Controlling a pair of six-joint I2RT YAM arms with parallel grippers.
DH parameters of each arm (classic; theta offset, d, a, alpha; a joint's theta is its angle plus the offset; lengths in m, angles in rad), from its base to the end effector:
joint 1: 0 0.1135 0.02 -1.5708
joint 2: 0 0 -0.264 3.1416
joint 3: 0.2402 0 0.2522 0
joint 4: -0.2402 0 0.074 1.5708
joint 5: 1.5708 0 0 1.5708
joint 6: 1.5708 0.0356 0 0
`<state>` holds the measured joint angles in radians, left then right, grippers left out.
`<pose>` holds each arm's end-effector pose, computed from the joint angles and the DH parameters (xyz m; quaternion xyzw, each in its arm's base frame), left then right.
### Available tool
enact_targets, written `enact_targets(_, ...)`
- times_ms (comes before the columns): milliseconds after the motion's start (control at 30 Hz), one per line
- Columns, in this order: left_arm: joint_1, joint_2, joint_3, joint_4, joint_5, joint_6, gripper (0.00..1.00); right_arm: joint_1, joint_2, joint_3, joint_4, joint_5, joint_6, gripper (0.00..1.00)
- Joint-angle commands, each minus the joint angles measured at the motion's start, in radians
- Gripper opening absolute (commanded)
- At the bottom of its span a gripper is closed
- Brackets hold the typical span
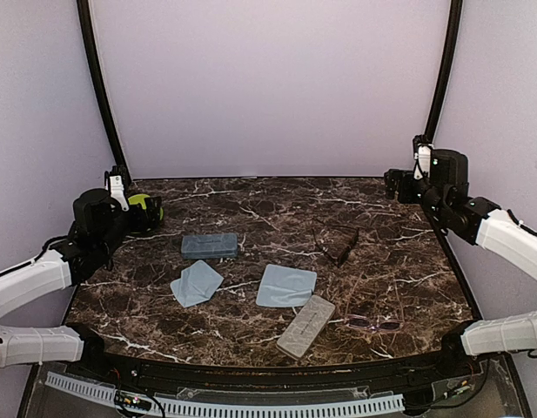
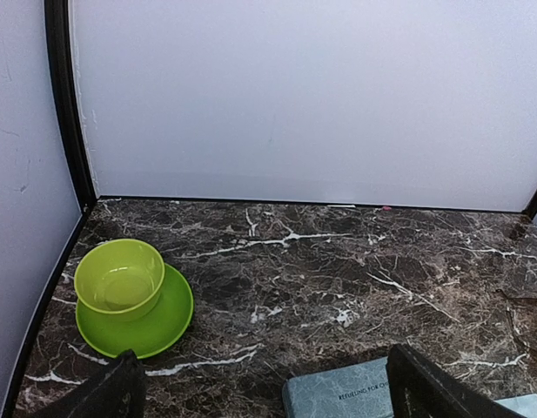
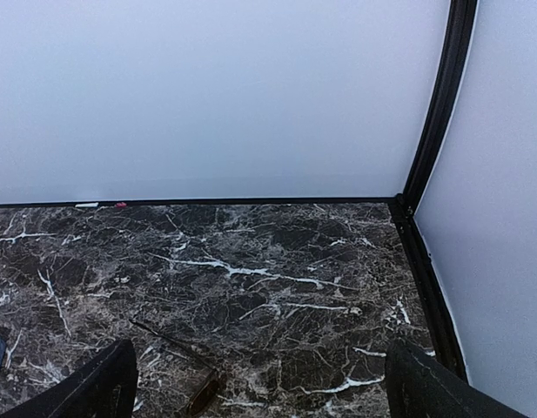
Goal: Organize the sunglasses
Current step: Pick up the sunglasses case from the center of the board.
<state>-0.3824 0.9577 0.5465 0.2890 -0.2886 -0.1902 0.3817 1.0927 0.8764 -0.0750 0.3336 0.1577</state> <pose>0.2115 -0.0742 0.2733 -0.0237 0.7469 -0.0819 0.6594 0.2398 0.0837 0.3230 0.0101 0.7972 0.0285 0.6029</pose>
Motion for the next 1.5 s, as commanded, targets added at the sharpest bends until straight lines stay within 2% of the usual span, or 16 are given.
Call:
enact_targets(0,-0.011,-0.025,-0.014,0.002,-0.003,0.007,0.99,0.011,-0.030,-0.010,0.035,0.014,-0.004,1.00)
enact_targets(267,-0.020,-0.045,-0.021,-0.004,-0.007,0.006,0.99,0.024,-0.044,0.003,0.010,0.034,-0.005,1.00)
enact_targets(400,-0.061,-0.035,-0.015,0.001,-0.057,0.008,0.99,0.039,-0.038,0.023,-0.028,0.087,0.000,1.00)
enact_targets(600,-0.222,-0.005,-0.029,0.024,-0.131,0.125,0.99,0.072,-0.014,0.056,-0.091,0.163,-0.001,1.00)
enact_targets(767,-0.413,0.080,-0.046,0.047,-0.168,0.223,0.99,0.114,0.047,0.095,-0.170,0.233,0.000,1.00)
enact_targets(867,-0.493,0.157,-0.028,0.013,-0.099,0.221,0.99,0.126,0.058,0.081,-0.162,0.194,-0.001,1.00)
enact_targets(1033,-0.604,0.274,0.028,-0.020,-0.007,0.122,0.99,0.126,0.075,0.070,-0.143,0.120,0.003,1.00)
enact_targets(1133,-0.693,0.375,0.105,-0.034,0.005,0.065,0.99,0.127,0.100,0.081,-0.155,0.100,0.011,1.00)
enact_targets(1233,-0.770,0.514,0.280,-0.165,-0.001,0.005,0.99,0.127,0.120,0.085,-0.169,0.079,0.027,1.00)
enact_targets(1367,-0.881,0.714,0.485,-0.256,-0.007,0.030,0.99,0.127,0.118,0.066,-0.157,0.060,0.043,1.00)
enact_targets(1467,-0.924,0.831,0.598,-0.309,0.026,0.057,0.99,0.128,0.117,0.063,-0.153,0.051,0.044,1.00)
